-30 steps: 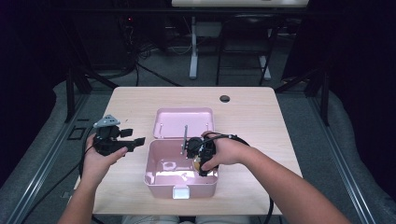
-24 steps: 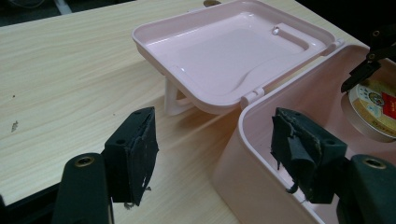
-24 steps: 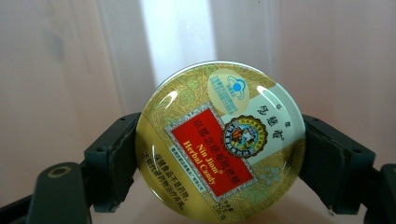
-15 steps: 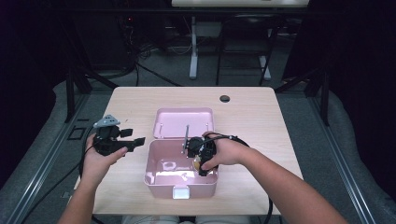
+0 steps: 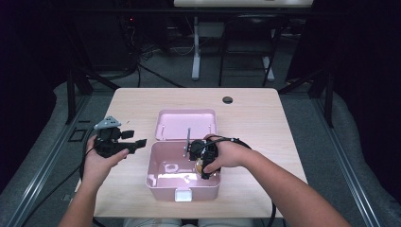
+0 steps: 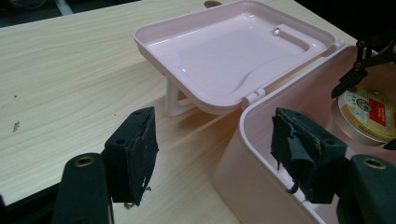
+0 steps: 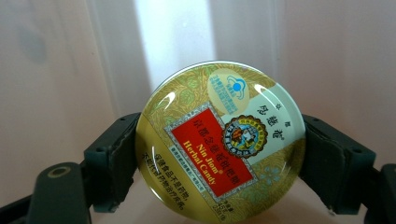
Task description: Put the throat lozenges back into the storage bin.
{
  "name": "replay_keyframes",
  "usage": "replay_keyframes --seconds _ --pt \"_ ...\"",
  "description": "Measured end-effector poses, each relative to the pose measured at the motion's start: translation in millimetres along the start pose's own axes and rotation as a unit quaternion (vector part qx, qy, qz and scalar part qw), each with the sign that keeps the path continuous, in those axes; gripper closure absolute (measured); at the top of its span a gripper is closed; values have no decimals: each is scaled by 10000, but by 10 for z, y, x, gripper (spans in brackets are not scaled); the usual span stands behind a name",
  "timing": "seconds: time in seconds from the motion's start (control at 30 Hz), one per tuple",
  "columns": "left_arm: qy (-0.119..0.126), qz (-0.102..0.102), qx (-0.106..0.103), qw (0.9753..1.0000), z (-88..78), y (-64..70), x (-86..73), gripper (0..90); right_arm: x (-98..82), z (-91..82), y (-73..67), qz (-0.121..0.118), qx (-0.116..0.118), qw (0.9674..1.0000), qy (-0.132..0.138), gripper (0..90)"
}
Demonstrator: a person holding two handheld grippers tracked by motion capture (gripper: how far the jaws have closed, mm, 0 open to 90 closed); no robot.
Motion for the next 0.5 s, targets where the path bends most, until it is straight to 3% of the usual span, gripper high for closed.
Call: replay_keyframes --seconds 0.5 --pt "-5 2 0 10000 1 1 0 313 10 46 -17 -48 27 10000 -79 194"
Point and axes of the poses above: each handheld gripper's, and its own axes: z roughly forward along the jaws, x roughly out of its top, y roughly to its right, the point moved 2 cm from there along z, roughly forward along the jaws, and after that the axes turned 4 degrees about z, right-handed, at the moved point
